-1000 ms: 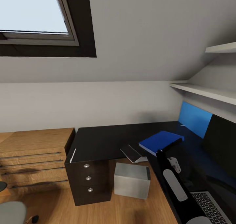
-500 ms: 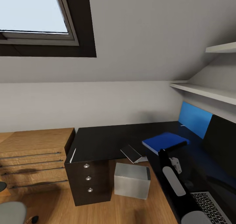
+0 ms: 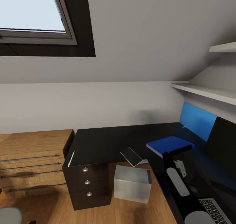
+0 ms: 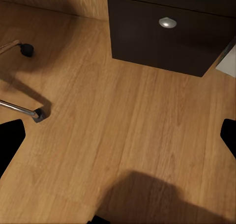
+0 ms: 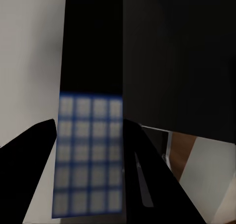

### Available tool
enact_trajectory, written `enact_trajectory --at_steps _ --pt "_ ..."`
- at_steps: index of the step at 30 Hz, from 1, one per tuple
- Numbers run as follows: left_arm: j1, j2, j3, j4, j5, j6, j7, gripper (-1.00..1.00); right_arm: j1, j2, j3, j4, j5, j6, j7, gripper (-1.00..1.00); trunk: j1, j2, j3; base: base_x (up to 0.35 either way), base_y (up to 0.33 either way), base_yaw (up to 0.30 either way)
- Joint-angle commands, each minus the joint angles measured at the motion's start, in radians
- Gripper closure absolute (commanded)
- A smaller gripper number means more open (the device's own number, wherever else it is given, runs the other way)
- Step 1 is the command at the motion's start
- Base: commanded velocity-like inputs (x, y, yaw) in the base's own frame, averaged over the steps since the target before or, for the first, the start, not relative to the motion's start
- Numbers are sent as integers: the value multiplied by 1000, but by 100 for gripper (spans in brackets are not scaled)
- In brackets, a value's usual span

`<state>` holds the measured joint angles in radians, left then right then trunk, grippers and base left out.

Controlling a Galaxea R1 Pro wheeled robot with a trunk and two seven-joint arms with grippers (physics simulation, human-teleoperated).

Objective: In the bedroom, organize the workspace by keeping the computer under the desk, ensuring the monitor is on the desk, placing the keyboard on the desk next to the monitor, placing the mouse on the desk next to the keyboard, moving the folder from the swivel chair onto the desk next to the mouse, stacking the notebook on top of the folder with the pen on top of the notebook, and positioning the swivel chair next to the desk.

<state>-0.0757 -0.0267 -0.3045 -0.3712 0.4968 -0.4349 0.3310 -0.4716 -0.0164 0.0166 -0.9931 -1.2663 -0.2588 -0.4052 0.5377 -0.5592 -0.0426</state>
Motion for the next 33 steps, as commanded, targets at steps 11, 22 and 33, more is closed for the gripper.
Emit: enact_trajectory --at_steps 11,22,33 --pt "-1 1 -7 -53 6 -2 6 -100 0 0 26 2 -7 -6 -6 100 0 -2 -2 2 0 0" --pt "-1 28 -7 -315 14 310 5 -100 1 -2 26 2 -5 -8 -6 100 0 -2 -2 0 0 0" --pt "126 50 -5 -1050 55 1090 12 -100 1 -3 26 2 -2 -10 -7 100 12 -23 -11 0 0 0"
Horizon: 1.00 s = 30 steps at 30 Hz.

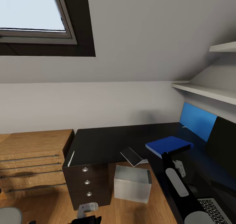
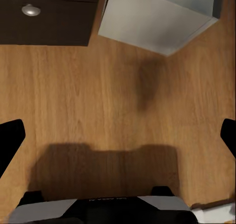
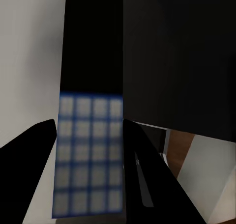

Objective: In the bedroom, organize the workspace by keeping the computer under the desk, ensuring the monitor is on the desk, placing the keyboard on the desk next to the monitor, placing the mouse on the desk next to the keyboard, moving the folder from the swivel chair onto the desk next to the mouse, stacking the notebook on top of the folder with the pen on top of the notebook, and positioning the swivel chair next to the desk.

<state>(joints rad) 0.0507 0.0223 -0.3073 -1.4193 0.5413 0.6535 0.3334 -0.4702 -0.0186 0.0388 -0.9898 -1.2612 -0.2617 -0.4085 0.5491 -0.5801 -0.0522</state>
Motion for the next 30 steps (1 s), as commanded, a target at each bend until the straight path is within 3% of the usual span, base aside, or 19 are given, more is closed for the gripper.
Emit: enact_trajectory --at_steps 1,7,10,15,30 --pt "3 2 -1 -6 26 13 10 -100 0 -1 4 -1 -7 -7 -4 100 4 -9 -5 0 0 0" --pt "9 7 3 56 53 5 10 -100 5 -3 4 2 -7 -7 -4 100 27 -51 -24 0 0 0" --pt "9 30 3 69 55 -13 11 -100 5 -3 4 3 -7 -7 -6 100 39 -72 -33 0 0 0" --pt "9 43 2 86 55 -60 11 -100 9 -2 4 3 -7 -7 -6 100 58 -107 -49 0 0 0" --pt "9 45 1 103 54 -92 12 -100 28 0 5 11 -9 -5 -4 100 116 -212 -96 0 0 -57"
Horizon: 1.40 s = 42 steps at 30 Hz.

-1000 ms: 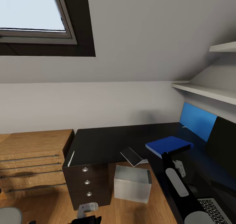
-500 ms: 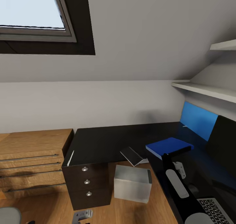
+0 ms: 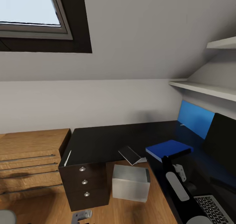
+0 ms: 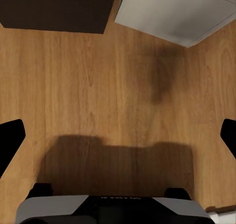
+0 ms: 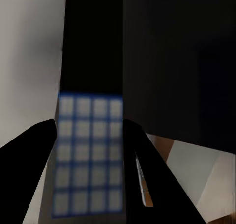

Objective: In the bedroom, organize the workspace by keeping the computer under the desk, ensuring the monitor is on the desk, placing the keyboard on the desk next to the monitor, placing the mouse on the desk next to the keyboard, moving the folder from the swivel chair onto the desk next to the mouse, stacking the notebook on top of the folder with the pen on top of the notebook, and positioning the swivel chair next to the desk.

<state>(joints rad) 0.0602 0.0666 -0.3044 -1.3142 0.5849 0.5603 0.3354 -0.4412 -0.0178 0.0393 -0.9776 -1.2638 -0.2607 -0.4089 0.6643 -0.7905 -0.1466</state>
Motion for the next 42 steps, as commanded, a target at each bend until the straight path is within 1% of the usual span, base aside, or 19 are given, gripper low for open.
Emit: enact_trajectory --at_steps 1,9,10,13,16,21,26,40,42 --pt "0 1 -2 -2 10 1 10 -100 -1 -1 4 2 -6 -6 -4 100 4 -9 -5 0 0 -26" --pt "0 1 -2 2 10 1 10 -100 -1 1 14 56 -4 -6 -2 100 35 -65 -30 0 0 -6" --pt "0 1 -2 7 10 1 10 -100 -1 1 24 74 8 -7 -4 100 39 -72 -33 0 0 0" --pt "0 0 -2 11 10 0 10 -100 -1 1 33 90 31 -8 -8 100 50 -93 -42 0 0 0" --pt "0 1 -2 13 10 0 10 -100 -1 2 36 96 41 -8 -18 100 62 -114 -52 0 0 0" --pt "0 1 -2 15 10 0 10 -100 -1 2 36 98 44 -8 -51 100 81 -149 -67 0 0 0" --pt "0 1 -2 15 10 0 10 -100 -1 1 34 98 44 -12 -58 100 100 -184 -83 0 0 0" --pt "0 1 -2 27 12 0 8 -100 -1 -2 28 94 46 -14 -17 100 154 -282 -127 0 0 -15" --pt "0 1 -2 27 12 0 8 -100 -1 -2 28 94 46 -14 -16 100 154 -282 -128 0 0 -198"
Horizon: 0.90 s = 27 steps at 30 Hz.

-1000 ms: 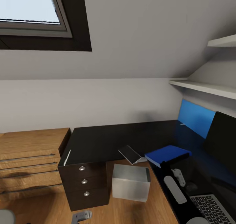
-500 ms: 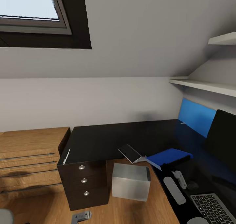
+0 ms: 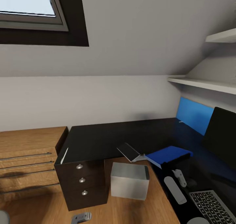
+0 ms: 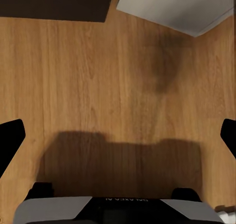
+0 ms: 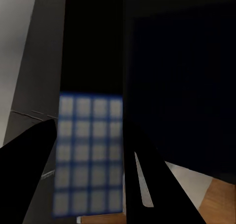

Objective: In the bedroom, organize the workspace by keeping the computer under the desk, ensuring the monitor is on the desk, placing the keyboard on the desk next to the monitor, placing the mouse on the desk next to the keyboard, moving the folder from the swivel chair onto the desk next to the mouse, stacking the notebook on top of the folder with the pen on top of the notebook, and positioning the swivel chair next to the desk.

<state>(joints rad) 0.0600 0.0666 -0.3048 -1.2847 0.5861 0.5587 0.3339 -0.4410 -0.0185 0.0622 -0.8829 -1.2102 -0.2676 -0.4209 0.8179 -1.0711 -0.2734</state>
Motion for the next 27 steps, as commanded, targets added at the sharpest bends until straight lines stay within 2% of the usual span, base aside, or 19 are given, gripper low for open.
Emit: enact_trajectory --at_steps 1,13,27 --pt "0 1 -1 -2 11 2 10 -100 -1 -1 5 -1 -8 -7 -4 100 0 -1 -2 0 0 -219" --pt "0 1 1 19 11 1 5 -100 -1 -1 6 -1 -8 -7 -3 100 0 -1 -10 0 0 -206" --pt "0 2 3 46 11 -1 5 -100 -1 1 14 -3 -9 -4 -4 100 0 -1 -12 0 0 -16"
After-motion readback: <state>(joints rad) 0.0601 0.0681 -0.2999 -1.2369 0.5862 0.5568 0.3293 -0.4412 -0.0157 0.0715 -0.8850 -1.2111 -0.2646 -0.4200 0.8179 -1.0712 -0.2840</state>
